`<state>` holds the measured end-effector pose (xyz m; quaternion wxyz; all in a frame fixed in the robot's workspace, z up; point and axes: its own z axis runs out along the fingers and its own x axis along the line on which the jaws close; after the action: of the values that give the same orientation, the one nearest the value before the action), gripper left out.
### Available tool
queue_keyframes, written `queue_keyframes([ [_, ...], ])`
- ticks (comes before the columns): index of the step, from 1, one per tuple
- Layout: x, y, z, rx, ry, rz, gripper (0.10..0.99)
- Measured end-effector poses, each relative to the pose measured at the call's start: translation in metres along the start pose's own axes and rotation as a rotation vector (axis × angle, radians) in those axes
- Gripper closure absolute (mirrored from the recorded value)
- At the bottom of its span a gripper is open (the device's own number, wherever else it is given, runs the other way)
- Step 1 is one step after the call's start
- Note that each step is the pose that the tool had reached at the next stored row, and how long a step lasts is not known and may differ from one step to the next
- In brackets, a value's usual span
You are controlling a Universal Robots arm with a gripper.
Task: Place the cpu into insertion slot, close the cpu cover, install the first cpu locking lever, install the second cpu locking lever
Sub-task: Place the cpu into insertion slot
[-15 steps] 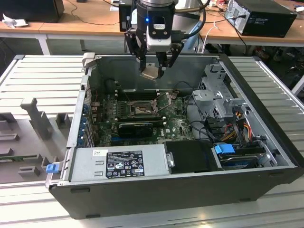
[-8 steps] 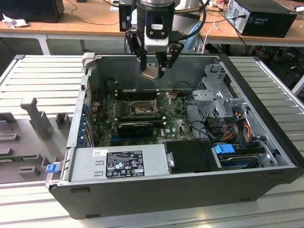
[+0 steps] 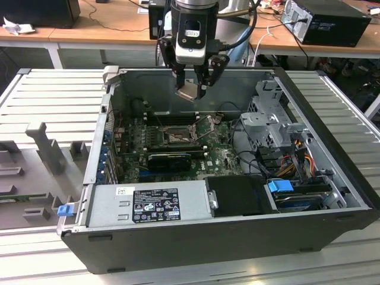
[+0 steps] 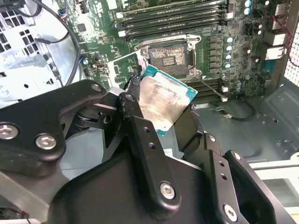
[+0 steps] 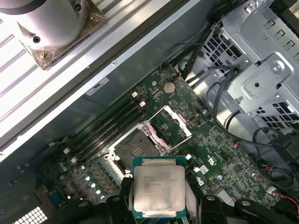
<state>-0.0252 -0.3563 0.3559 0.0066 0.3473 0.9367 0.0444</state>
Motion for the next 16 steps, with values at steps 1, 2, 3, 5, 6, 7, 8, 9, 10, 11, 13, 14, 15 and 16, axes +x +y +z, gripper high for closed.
queue_keyframes([
  [1,0.0,0.0,0.0,0.0,-0.0006,0.007,0.553],
  [2,0.0,0.0,0.0001,0.0,-0.0014,0.016,0.553],
  [3,0.0,0.0,0.0002,-0.001,-0.0024,0.027,0.553],
  [5,0.0,0.0,0.0003,-0.001,-0.0038,0.042,0.553],
  [6,0.0,0.0,0.0004,-0.001,-0.0047,0.051,0.553],
  [7,0.0001,0.0001,0.0004,-0.001,-0.0055,0.056,0.553],
  [8,0.0001,0.0001,0.0004,0.0,-0.007,0.065,0.553],
  [9,0.0001,0.0001,0.0006,0.0,-0.0085,0.079,0.553],
  [10,0.0001,0.0001,0.0007,0.0,-0.0093,0.086,0.553],
  [11,0.0001,0.0001,0.0007,0.0,-0.0098,0.092,0.553],
  [13,0.0001,0.0001,0.0009,0.0,-0.0113,0.107,0.553],
  [14,0.0001,0.0001,0.001,0.0,-0.0118,0.112,0.553],
  [15,0.0002,0.0001,0.0012,0.0,-0.0132,0.126,0.553],
  [16,0.0002,0.0,0.0014,0.0,-0.0144,0.138,0.553],
])
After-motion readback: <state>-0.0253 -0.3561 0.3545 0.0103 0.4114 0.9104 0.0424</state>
